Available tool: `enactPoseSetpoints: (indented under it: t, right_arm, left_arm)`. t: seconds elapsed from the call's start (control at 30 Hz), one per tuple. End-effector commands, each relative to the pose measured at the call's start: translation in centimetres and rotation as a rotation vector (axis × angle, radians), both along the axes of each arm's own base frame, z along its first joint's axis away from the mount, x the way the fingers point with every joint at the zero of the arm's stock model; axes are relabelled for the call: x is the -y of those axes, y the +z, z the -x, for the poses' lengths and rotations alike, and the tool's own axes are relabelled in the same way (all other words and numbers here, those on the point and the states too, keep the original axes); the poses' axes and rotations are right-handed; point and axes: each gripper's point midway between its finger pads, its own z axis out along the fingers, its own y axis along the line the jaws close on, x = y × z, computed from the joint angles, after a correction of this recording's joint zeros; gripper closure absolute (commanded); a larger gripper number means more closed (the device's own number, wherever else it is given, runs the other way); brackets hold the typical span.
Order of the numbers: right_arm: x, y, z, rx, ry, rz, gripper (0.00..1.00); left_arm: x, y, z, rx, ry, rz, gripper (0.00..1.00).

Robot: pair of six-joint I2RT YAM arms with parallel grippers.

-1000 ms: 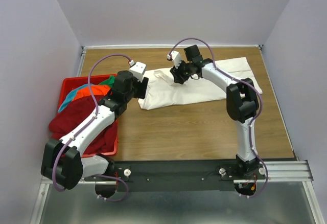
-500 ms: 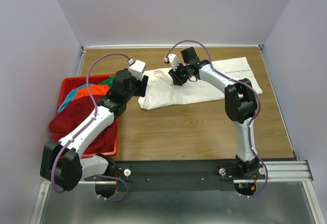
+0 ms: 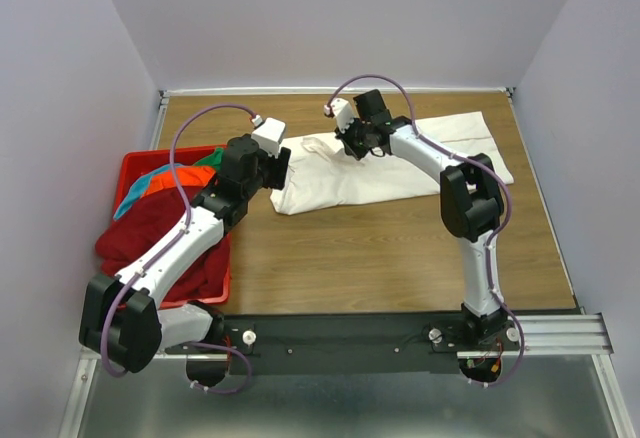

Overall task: Fold and stack the t-shirts
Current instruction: Fold the tshirt

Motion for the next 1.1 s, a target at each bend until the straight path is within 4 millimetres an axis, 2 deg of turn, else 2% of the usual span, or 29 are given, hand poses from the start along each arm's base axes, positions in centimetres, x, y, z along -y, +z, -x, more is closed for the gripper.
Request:
enactPoseSetpoints:
  t: [0.0, 0.1, 0.3, 0.6, 1.07]
  right_arm:
    - [1.6, 2.1, -2.3, 0.108, -0.172, -0.001, 1.00]
    - [2.8, 2.0, -3.1, 0.140, -0.257, 0.010, 1.00]
    - [4.9, 2.9, -4.7, 0.227, -0.418, 0.017, 1.00]
    - [6.4, 2.5, -5.0, 0.249, -0.488, 0.036, 1.00]
    - [8.3, 2.0, -4.4, 0.250, -0.538, 0.079, 1.00]
  left_arm:
    - [0.5, 1.2, -0.5, 0.033, -0.020, 0.017, 0.32]
    - [0.6, 1.2, -0.5, 0.032, -0.024, 0.016, 0.33]
    - [0.6, 1.1, -0.5, 0.028, -0.025, 0.016, 0.32]
    - [0.6, 1.1, -0.5, 0.028, -0.025, 0.016, 0.33]
    - [0.7, 0.7, -0.6, 0.016, -0.030, 0.013, 0.34]
